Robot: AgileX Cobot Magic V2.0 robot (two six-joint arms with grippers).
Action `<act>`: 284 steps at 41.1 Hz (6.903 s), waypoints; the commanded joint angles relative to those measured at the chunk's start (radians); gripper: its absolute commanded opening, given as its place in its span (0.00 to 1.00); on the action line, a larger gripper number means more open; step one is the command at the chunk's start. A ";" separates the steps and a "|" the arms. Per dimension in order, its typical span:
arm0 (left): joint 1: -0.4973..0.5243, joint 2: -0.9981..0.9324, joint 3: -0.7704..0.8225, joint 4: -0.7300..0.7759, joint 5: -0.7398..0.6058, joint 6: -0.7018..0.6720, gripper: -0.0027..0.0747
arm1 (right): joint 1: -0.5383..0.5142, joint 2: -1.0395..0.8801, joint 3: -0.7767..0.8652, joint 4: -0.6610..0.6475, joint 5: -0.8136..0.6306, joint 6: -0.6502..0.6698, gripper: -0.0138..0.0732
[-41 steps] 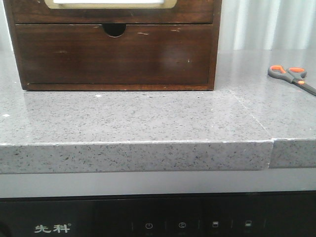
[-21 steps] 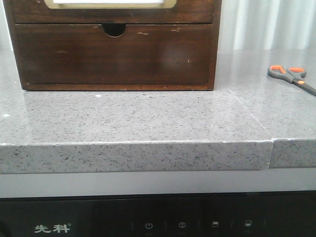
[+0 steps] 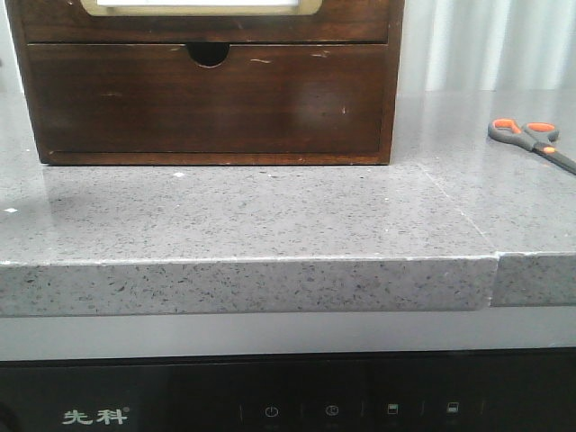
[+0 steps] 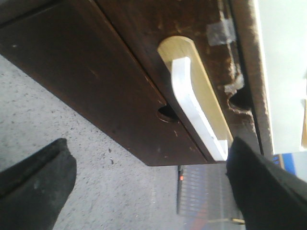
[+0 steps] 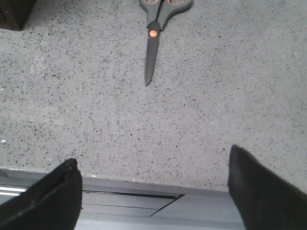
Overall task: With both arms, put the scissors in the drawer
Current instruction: 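Reach the left gripper to the drawer's white handle and grasp it, then pull the drawer open toward the robot with the left gripper, then lower the right gripper onto the scissors and grasp them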
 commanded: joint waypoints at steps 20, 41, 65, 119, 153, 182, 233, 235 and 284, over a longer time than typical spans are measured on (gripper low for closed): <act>-0.003 0.308 -0.209 -0.269 0.331 0.211 0.83 | 0.001 0.006 -0.025 -0.021 -0.056 -0.010 0.89; -0.003 0.399 -0.343 -0.269 0.351 0.211 0.70 | 0.001 0.006 -0.025 -0.021 -0.056 -0.010 0.89; 0.014 0.397 -0.343 -0.269 0.410 0.218 0.09 | 0.001 0.006 -0.025 -0.021 -0.056 -0.010 0.89; 0.059 -0.249 0.183 -0.125 0.422 0.301 0.69 | 0.001 0.006 -0.025 -0.031 -0.068 -0.010 0.89; 0.059 -0.473 -0.254 1.308 0.479 -0.333 0.68 | 0.001 0.006 -0.029 0.022 -0.056 -0.010 0.89; -0.434 -0.471 -0.389 1.861 0.589 -0.575 0.63 | -0.014 0.463 -0.432 0.054 0.183 -0.001 0.89; -0.611 -0.471 -0.389 1.661 0.107 -0.573 0.63 | -0.068 1.233 -1.121 0.122 0.477 -0.073 0.75; -0.611 -0.471 -0.389 1.661 0.107 -0.573 0.63 | -0.068 1.239 -1.125 0.122 0.484 -0.073 0.70; -0.611 -0.471 -0.389 1.661 0.109 -0.573 0.63 | -0.068 1.079 -1.194 0.122 0.526 -0.096 0.29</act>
